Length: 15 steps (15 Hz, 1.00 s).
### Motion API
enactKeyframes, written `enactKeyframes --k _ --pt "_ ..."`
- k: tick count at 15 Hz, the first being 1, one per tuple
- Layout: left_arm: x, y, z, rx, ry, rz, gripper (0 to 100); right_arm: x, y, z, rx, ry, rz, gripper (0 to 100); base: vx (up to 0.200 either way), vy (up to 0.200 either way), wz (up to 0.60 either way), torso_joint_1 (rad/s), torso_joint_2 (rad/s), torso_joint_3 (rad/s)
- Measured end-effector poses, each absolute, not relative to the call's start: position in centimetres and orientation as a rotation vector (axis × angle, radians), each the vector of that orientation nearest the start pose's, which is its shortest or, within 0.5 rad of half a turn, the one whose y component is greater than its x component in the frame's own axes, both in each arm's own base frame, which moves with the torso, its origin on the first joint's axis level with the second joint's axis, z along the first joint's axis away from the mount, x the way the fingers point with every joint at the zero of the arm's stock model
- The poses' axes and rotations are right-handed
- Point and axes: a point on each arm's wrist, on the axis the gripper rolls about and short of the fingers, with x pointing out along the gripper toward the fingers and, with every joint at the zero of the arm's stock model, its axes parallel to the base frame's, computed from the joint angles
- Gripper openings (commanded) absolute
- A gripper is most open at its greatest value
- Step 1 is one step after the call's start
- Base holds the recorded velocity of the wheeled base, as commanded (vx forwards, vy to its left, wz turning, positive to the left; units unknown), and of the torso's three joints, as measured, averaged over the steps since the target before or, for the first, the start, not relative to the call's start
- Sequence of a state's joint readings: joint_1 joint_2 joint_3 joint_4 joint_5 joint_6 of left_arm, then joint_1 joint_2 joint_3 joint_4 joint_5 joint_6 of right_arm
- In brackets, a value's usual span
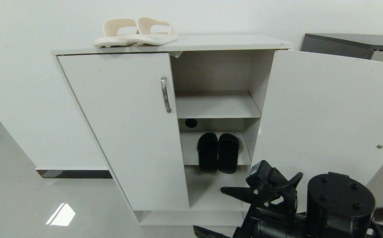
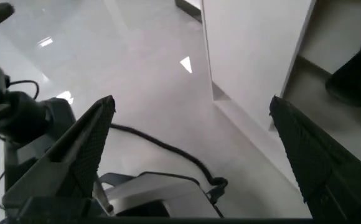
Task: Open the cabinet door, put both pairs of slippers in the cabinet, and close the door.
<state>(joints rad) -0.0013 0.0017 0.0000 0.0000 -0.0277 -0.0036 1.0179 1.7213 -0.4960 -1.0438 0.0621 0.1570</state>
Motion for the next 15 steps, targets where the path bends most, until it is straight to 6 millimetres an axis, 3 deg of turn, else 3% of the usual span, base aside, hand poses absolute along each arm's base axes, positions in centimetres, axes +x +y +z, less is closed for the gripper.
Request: enactKeyframes --k 15 --pt "-2.27 -0.06 7.55 -0.004 0.002 -0.03 0 14.04 22.56 13.95 0.087 0.26 1.117 100 0.0 0.2 0.0 0.003 0.0 0.005"
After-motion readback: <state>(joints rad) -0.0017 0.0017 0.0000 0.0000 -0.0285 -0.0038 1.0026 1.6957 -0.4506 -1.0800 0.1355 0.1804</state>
